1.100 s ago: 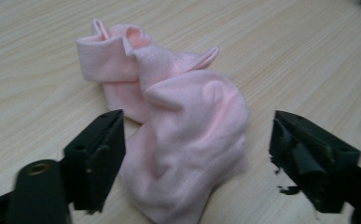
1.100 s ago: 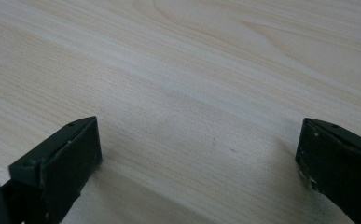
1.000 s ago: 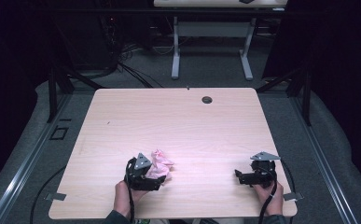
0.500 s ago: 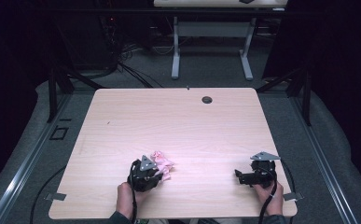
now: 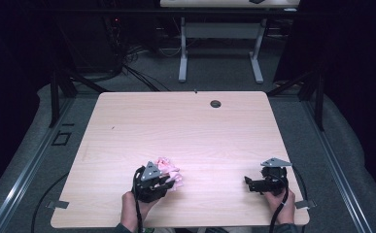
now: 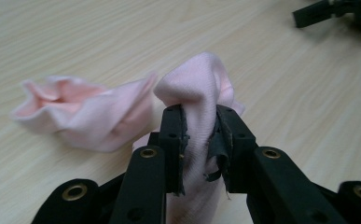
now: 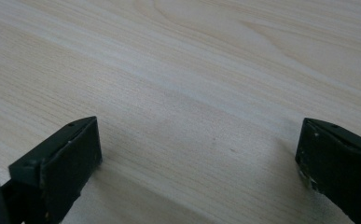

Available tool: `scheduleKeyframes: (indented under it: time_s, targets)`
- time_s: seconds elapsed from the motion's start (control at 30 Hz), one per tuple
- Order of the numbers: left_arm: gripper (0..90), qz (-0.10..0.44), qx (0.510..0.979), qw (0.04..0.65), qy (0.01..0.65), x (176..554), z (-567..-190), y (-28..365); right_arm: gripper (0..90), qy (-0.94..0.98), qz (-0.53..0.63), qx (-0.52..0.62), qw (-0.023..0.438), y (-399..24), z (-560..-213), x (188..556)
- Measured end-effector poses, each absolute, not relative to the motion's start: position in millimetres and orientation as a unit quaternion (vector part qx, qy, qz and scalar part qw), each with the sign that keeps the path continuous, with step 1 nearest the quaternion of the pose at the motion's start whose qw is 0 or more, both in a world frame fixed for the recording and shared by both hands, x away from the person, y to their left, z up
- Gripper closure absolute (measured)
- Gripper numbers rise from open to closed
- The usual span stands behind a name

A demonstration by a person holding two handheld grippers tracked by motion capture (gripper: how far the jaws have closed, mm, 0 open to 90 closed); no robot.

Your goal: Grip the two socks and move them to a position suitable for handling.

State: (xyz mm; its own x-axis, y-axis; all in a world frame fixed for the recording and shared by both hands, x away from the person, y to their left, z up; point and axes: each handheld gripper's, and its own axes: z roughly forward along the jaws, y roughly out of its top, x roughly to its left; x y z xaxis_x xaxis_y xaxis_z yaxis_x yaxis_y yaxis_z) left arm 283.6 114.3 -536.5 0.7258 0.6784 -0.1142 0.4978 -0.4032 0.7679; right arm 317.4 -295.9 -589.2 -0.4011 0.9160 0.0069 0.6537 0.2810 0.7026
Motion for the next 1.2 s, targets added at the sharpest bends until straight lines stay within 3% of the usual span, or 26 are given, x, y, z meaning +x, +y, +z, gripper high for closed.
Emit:
scheduleKeyframes:
  time_s: [0.3, 0.43, 0.73, 1.0, 1.2]
  targets:
    - [71.4, 0.038, 0.856, 0.419, 0.3, 287, -548, 49, 0.0, 0.774, 0.318, 0.507, 0.206, -296, -589, 317]
    - [68.5, 0.031, 0.864, 0.413, 0.288, 294, -553, 33, 0.0, 0.774, 0.32, 0.507, 0.205, -296, -589, 317]
    - [24.2, 0.059, 0.856, 0.42, 0.295, 297, -542, 49, 0.1, 0.776, 0.318, 0.506, 0.202, -296, -589, 317]
    - [6.6, 0.091, 0.844, 0.419, 0.321, 287, -541, 92, 0.0, 0.783, 0.308, 0.506, 0.189, -293, -586, 320]
    - [0.3, 0.109, 0.835, 0.414, 0.346, 278, -545, 116, 0.0, 0.791, 0.337, 0.474, 0.189, -270, -563, 305]
